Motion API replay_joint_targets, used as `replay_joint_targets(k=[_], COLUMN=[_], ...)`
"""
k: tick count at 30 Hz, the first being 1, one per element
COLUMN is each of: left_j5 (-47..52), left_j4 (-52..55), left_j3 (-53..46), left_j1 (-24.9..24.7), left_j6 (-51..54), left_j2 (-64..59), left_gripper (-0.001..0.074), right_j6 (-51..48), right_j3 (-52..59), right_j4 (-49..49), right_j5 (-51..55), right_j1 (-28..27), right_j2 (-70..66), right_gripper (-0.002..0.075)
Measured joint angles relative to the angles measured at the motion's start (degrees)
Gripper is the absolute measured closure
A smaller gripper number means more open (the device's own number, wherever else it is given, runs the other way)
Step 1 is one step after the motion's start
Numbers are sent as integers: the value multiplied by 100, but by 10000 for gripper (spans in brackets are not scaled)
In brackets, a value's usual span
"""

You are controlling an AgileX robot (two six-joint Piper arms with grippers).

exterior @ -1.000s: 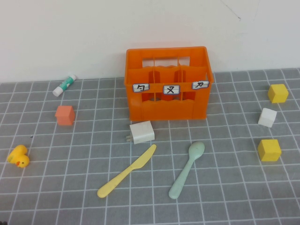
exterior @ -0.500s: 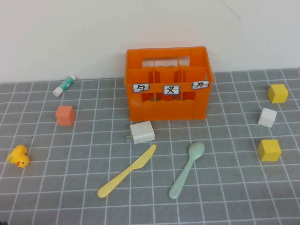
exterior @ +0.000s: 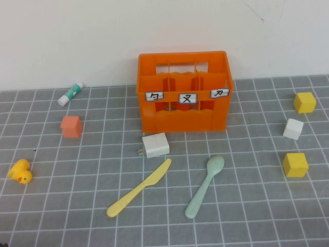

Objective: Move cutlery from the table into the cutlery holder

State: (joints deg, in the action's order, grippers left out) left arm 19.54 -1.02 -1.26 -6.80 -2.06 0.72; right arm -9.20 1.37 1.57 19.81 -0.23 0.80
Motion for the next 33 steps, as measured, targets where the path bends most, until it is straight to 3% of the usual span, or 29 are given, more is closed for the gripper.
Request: replay_joint_targets(k=[8,13,23,33], left_j5=[0,-176,-2625,-4267], left_j4=[173,296,102,102], left_j3=[0,-12,-38,-38], left_j1=[0,0,0,0], left_j6=[0,0,0,0], left_j2=[0,0,0,0], left_gripper=[736,736,736,736], right_j6=[0,0,0,969], right_j3=[0,24,24,24], right_j4=[0,0,0,0], right_j5=[-61,-691,-3199,-3693], right_j1=[0,0,0,0], right_j2=[0,0,0,0], right_gripper=[729,729,729,729])
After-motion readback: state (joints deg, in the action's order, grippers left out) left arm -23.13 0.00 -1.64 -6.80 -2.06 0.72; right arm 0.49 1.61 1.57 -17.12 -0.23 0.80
